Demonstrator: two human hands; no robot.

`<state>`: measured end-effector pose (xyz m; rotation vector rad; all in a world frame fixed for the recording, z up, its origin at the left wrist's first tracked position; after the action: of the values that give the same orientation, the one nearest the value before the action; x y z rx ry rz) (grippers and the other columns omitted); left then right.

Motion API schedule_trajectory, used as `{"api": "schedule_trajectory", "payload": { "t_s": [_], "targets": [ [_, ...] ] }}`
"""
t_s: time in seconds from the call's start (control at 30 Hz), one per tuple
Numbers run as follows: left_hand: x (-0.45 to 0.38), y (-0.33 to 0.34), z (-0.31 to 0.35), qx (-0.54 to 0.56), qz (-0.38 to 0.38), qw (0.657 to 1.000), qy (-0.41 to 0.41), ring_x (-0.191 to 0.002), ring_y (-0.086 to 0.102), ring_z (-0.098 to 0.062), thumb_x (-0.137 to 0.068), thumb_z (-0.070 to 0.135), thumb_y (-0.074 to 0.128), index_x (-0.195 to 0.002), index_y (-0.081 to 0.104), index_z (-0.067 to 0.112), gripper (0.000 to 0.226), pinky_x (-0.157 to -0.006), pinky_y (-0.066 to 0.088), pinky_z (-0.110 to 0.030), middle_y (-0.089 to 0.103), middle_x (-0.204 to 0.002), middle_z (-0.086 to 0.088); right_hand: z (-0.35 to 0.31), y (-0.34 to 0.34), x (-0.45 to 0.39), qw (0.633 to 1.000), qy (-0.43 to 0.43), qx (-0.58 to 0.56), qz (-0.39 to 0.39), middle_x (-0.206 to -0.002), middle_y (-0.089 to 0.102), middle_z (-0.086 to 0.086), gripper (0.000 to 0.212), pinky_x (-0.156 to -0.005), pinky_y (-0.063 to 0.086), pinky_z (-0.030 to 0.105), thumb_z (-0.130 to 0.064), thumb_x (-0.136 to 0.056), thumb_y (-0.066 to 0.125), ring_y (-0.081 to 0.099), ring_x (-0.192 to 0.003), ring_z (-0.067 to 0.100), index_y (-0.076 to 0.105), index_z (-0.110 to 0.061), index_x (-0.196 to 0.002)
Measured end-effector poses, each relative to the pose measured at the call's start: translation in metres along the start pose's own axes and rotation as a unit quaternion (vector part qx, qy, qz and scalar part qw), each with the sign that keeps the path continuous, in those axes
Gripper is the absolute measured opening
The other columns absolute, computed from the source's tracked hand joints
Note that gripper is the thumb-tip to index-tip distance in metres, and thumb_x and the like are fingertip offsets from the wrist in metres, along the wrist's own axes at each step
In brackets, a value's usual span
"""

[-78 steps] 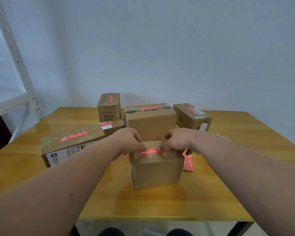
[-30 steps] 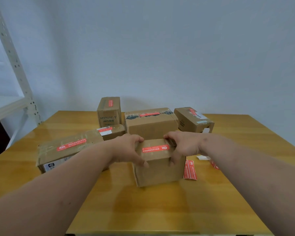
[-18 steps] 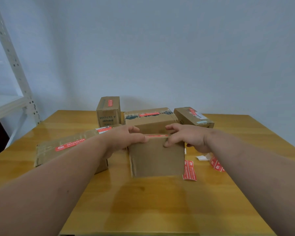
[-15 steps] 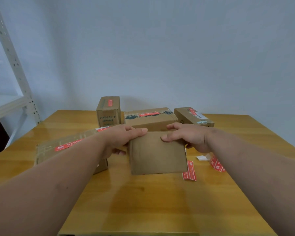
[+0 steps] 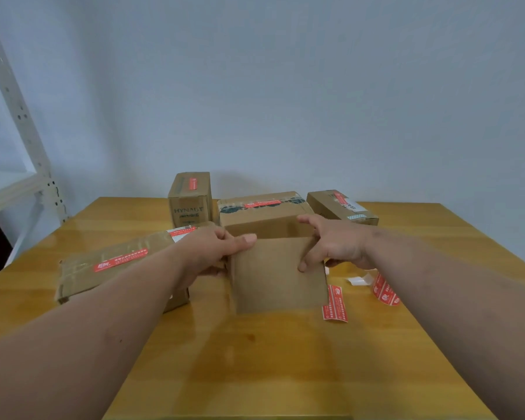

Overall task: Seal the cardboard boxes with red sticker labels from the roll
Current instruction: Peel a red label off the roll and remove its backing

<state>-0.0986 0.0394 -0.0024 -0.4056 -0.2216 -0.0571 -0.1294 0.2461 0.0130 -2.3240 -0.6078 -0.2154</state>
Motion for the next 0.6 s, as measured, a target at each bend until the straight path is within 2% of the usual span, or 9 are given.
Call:
{"api": "schedule_trajectory", "payload": {
  "t_s": [0.03,0.1,0.17,0.2,0.3,0.5,0.6],
  "targets": [
    [0.0,0.001,0.007,-0.022,0.005,0.999,0.033,-0.099,0.066,-0.023,-0.061,0.056,0.083,-0.1,0.067,0.013,0.06,-0.086,0.058,-0.041,0.069,-0.106,-0.007,-0.004,-0.002,0.001,0.999,-0.014,0.045,0.015,-0.135,0.051,0.002,0.103,-0.099,0.046,0.038,-0.012,-0.069,0.084,0.054,-0.117,0.023,0.024,-0.031,-0.15],
    [0.002,0.004,0.017,-0.112,0.028,0.989,0.09,-0.097,0.063,-0.018,-0.068,0.043,0.084,-0.1,0.066,0.019,0.044,-0.085,0.057,-0.034,0.065,-0.105,-0.002,-0.012,-0.002,-0.001,0.985,-0.049,0.159,0.048,-0.137,0.047,0.002,0.09,-0.099,0.044,0.031,-0.017,-0.073,0.083,0.05,-0.119,0.021,0.033,-0.022,-0.148],
    [0.002,0.012,0.022,-0.245,0.053,0.959,0.132,-0.099,0.057,-0.01,-0.071,0.044,0.081,-0.107,0.064,0.024,0.046,-0.084,0.051,-0.023,0.06,-0.113,0.006,-0.018,0.006,-0.003,0.958,-0.08,0.268,0.068,-0.131,0.046,0.001,0.074,-0.098,0.046,0.033,-0.027,-0.077,0.079,0.051,-0.115,0.02,0.042,-0.021,-0.141],
    [0.002,0.016,0.022,-0.291,0.062,0.944,0.145,-0.104,0.052,-0.007,-0.071,0.047,0.081,-0.113,0.063,0.026,0.051,-0.089,0.046,-0.021,0.055,-0.119,0.011,-0.019,0.011,-0.005,0.946,-0.089,0.303,0.071,-0.127,0.044,-0.001,0.067,-0.098,0.046,0.034,-0.031,-0.079,0.077,0.051,-0.112,0.019,0.045,-0.023,-0.138],
    [-0.001,0.017,0.021,-0.35,0.085,0.92,0.156,-0.116,0.041,-0.006,-0.073,0.054,0.076,-0.126,0.059,0.03,0.06,-0.101,0.039,-0.025,0.043,-0.13,0.014,-0.018,0.014,-0.01,0.932,-0.103,0.339,0.083,-0.121,0.04,-0.003,0.054,-0.094,0.048,0.034,-0.032,-0.083,0.071,0.051,-0.105,0.018,0.048,-0.026,-0.132],
    [-0.012,0.025,0.039,-0.448,0.082,0.87,0.19,-0.112,0.039,-0.007,-0.08,0.055,0.067,-0.124,0.058,0.033,0.05,-0.098,0.042,-0.025,0.045,-0.125,0.013,-0.021,0.008,-0.026,0.907,-0.137,0.382,0.114,-0.115,0.041,-0.004,0.043,-0.075,0.049,0.027,-0.023,-0.083,0.067,0.052,-0.093,0.015,0.047,-0.028,-0.121],
    [-0.025,0.026,0.041,-0.465,0.09,0.861,0.188,-0.113,0.04,-0.009,-0.082,0.054,0.064,-0.122,0.057,0.033,0.045,-0.099,0.042,-0.027,0.047,-0.123,0.011,-0.022,0.003,-0.034,0.9,-0.149,0.387,0.136,-0.116,0.042,-0.003,0.042,-0.073,0.045,0.026,-0.021,-0.084,0.066,0.049,-0.095,0.015,0.046,-0.028,-0.121]
  ]
}}
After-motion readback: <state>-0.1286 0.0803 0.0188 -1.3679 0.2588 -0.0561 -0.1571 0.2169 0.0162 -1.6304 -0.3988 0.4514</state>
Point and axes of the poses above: each hand's wrist, its own x-axis away from the middle knuckle, its own y-axis out of the palm, z = x × y, the point moved 10 cm from there along -x, towards the middle knuckle
